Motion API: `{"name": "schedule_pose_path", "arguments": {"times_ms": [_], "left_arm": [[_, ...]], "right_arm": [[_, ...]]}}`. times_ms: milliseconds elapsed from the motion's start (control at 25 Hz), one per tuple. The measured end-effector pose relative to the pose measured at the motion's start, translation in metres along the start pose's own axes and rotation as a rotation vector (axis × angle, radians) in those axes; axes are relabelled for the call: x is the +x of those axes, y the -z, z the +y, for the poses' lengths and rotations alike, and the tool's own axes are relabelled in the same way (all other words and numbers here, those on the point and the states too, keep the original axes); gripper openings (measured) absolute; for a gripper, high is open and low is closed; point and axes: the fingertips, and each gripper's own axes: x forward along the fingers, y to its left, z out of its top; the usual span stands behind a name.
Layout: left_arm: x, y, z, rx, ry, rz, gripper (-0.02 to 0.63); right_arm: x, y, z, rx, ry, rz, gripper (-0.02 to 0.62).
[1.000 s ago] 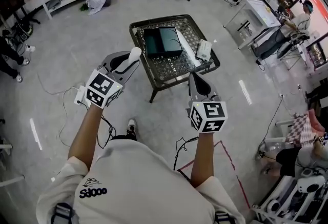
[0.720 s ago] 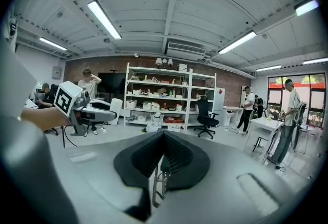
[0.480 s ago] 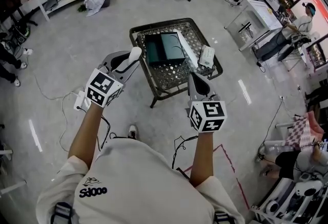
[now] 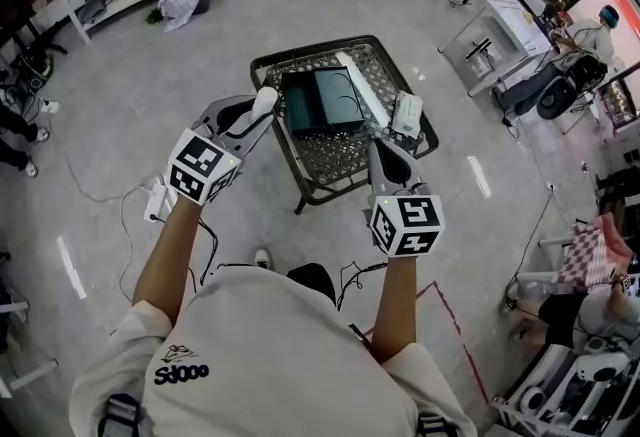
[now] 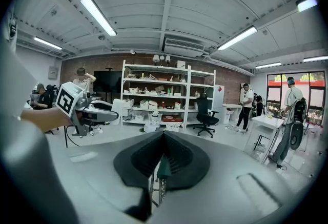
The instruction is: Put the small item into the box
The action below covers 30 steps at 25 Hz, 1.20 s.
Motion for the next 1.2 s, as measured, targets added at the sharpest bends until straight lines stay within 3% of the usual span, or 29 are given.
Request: {"name": "schedule_pose_path", "arguments": {"times_ms": [440,1200], "left_arm": [[0.050,0.015,0.027,-0.027,-0.014,0.049,0.129],[0.150,0.046,0.091,-0.155,-0.084,0.157,0.129]], "right_arm": [[0.049,0.012,-0.038,0.034,-0.022,0.040,0.008],[0.186,0.026,-0.086,0.031,-0.221,0.153,0.009]]}}
